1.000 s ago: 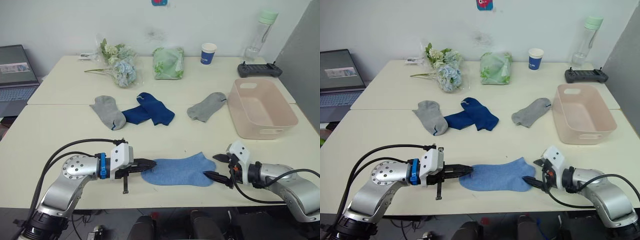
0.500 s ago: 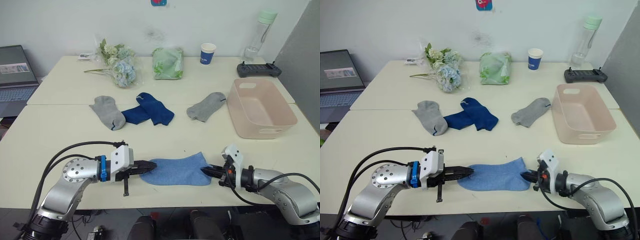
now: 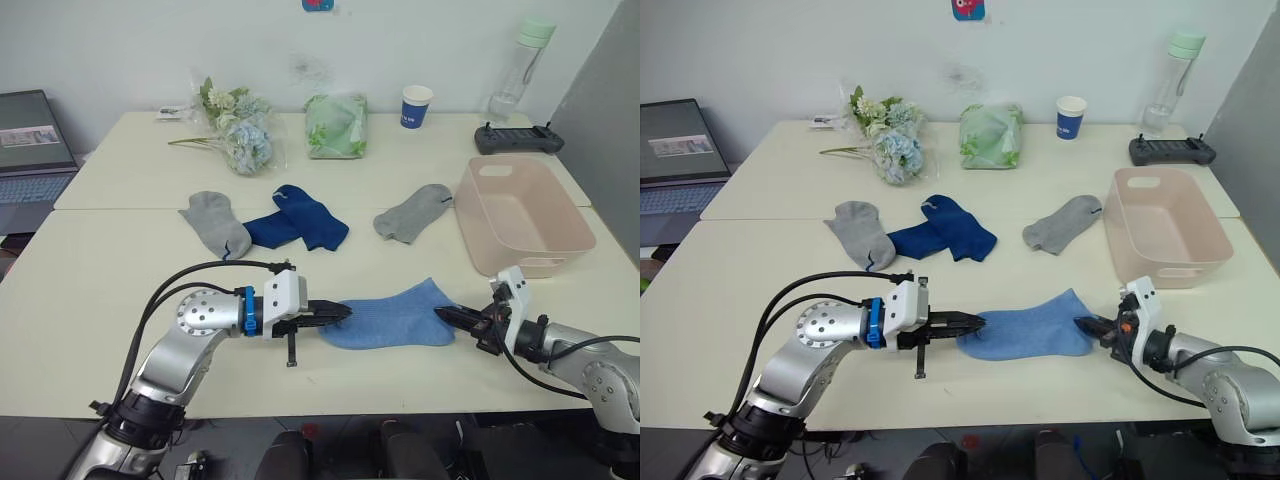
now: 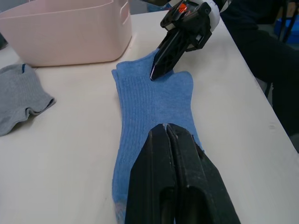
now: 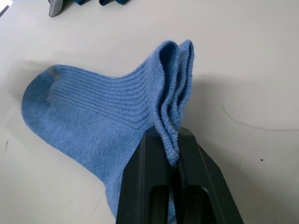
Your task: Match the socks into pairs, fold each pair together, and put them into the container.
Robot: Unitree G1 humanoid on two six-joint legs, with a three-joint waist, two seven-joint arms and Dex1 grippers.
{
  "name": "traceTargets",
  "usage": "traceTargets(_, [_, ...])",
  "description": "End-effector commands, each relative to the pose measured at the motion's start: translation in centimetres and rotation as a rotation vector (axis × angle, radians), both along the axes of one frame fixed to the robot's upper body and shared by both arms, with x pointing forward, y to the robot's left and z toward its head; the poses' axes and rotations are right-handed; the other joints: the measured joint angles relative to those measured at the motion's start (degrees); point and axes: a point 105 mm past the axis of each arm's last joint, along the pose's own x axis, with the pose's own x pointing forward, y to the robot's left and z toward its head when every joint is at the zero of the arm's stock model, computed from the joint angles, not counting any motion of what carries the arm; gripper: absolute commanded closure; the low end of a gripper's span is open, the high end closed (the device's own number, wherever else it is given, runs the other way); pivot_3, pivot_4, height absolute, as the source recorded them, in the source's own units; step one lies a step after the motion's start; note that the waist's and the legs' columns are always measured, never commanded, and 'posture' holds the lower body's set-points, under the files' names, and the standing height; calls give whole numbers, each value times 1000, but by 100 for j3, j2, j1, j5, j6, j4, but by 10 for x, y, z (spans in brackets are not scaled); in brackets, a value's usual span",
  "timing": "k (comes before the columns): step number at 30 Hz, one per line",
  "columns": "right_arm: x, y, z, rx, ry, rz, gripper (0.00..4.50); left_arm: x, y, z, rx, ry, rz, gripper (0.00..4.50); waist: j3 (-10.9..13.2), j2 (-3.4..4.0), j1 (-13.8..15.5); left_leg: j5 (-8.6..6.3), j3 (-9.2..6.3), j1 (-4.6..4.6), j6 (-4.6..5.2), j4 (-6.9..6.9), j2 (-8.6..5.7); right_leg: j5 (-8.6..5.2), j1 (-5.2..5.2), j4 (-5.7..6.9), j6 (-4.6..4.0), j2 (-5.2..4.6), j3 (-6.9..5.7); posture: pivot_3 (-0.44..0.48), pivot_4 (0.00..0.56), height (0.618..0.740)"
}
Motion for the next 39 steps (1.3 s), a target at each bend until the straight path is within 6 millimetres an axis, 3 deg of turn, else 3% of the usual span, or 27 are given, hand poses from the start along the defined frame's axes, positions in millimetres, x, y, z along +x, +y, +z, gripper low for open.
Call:
traceTargets(1, [-5, 1, 11, 28, -22, -4, 4489, -5, -11, -7, 33, 15, -59, 4500, 0, 0, 3, 0, -1, 0, 0, 0, -1, 0, 1, 0, 0, 0, -1, 0, 150, 740])
traceTargets(15, [-13, 10, 11, 26, -7, 39, 4489, 23, -53, -51, 98, 84, 4, 4500, -1, 1, 8, 1, -4, -1, 2, 2, -3, 0, 1, 1, 1, 2, -3, 0, 150, 740])
traceTargets(20, [-13, 12, 14, 30, -10, 50, 4489, 31, -50, -66, 174, 94, 56, 4500, -3, 2, 7, 2, -2, -1, 2, 3, -6, 1, 3, 1, 1, 1, -2, 0, 150, 740])
traceTargets(30, [-13, 11, 16, 31, -11, 63, 4489, 36, -55, -48, 73, 105, 80, 4500, -5, 5, 9, 2, -4, -1, 2, 3, -6, 1, 3, 1, 1, 0, -2, 0, 150, 740])
traceTargets(39, [-12, 19, 25, 67, -28, 95, 4489, 36, -45, -74, 233, 70, 92, 4500, -9, 8, 4, 3, -1, 3, 2, 3, -6, 1, 5, 0, 2, 0, -1, 0, 150, 740])
